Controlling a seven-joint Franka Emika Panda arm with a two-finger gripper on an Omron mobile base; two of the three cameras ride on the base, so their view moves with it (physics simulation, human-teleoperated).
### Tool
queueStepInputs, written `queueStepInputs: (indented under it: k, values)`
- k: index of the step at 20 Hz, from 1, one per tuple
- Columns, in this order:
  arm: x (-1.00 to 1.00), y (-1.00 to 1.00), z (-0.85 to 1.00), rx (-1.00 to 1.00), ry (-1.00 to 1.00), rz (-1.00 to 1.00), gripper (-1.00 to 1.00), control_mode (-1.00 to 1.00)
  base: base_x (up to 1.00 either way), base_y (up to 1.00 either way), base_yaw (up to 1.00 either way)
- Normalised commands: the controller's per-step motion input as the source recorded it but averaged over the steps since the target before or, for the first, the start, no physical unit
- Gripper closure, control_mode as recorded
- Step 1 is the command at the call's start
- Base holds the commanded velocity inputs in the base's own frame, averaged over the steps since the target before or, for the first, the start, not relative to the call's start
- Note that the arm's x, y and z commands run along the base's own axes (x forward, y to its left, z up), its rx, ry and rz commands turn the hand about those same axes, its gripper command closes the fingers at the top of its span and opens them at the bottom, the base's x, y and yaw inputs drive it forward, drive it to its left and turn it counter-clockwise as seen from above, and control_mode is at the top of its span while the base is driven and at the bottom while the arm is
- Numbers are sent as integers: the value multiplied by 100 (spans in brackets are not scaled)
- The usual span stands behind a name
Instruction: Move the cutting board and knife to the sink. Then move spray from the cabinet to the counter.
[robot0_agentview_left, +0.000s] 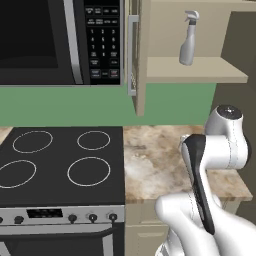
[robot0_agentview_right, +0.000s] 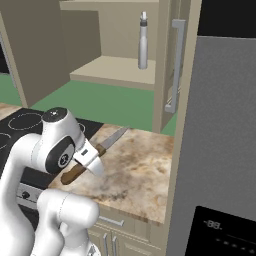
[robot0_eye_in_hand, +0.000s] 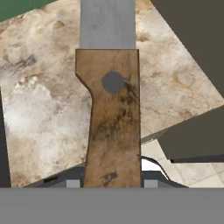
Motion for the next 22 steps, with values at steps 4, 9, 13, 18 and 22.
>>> queueStepInputs:
  k: [4,9,13,18,22]
  values:
    - [0,0,0,0,0,0,100,100,-36,0,0]
    - [0,0,0,0,0,0,100,100,-48,0,3]
    - [0,0,0,0,0,0,100,100,-49,0,43]
    - [0,0,0,0,0,0,100,100,-23,12,87]
    - [0,0,0,0,0,0,100,100,-4,13,100]
